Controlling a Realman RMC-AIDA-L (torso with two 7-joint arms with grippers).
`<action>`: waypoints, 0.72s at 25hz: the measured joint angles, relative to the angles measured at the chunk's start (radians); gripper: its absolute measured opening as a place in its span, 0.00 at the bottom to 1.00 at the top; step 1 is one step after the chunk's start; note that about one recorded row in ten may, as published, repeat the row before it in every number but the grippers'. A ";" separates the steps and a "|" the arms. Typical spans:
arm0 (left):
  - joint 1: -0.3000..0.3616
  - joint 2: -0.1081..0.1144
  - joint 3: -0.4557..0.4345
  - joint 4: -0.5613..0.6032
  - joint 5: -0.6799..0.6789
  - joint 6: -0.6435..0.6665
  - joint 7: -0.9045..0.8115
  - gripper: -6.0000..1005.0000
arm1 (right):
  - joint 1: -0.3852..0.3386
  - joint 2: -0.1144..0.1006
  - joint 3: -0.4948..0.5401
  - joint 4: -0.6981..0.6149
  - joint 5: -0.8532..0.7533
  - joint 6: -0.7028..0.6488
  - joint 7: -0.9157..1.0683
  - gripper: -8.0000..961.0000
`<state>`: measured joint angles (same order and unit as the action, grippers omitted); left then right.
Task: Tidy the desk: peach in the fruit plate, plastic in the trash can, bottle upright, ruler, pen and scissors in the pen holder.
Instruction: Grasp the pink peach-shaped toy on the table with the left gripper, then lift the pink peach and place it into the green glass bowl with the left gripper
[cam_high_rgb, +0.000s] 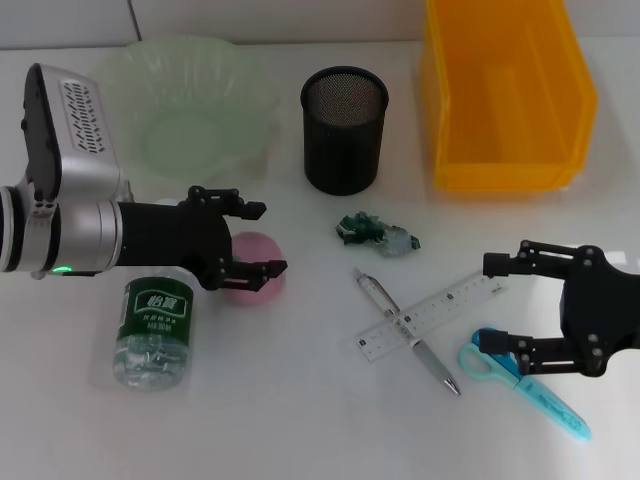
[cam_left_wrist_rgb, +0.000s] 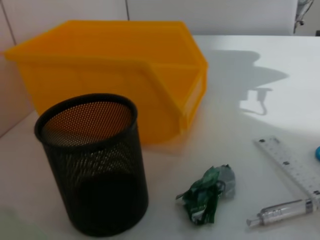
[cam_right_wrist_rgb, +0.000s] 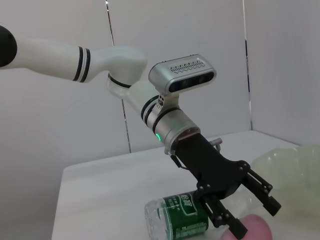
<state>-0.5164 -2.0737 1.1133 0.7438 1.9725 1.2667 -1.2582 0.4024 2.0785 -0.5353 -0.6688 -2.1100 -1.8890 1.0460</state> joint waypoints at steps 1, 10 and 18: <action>0.002 0.000 0.000 -0.002 0.004 -0.008 0.001 0.76 | 0.000 0.000 0.000 0.000 -0.001 0.000 0.000 0.84; 0.000 0.003 0.008 -0.003 0.096 -0.017 -0.008 0.65 | -0.002 0.000 0.000 -0.003 -0.001 -0.005 0.004 0.84; -0.003 0.001 0.016 0.021 0.100 -0.005 -0.051 0.37 | -0.001 0.001 -0.002 -0.023 -0.001 -0.007 0.022 0.84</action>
<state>-0.5191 -2.0731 1.1289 0.7647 2.0728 1.2620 -1.3095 0.4013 2.0794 -0.5369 -0.6919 -2.1106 -1.8960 1.0681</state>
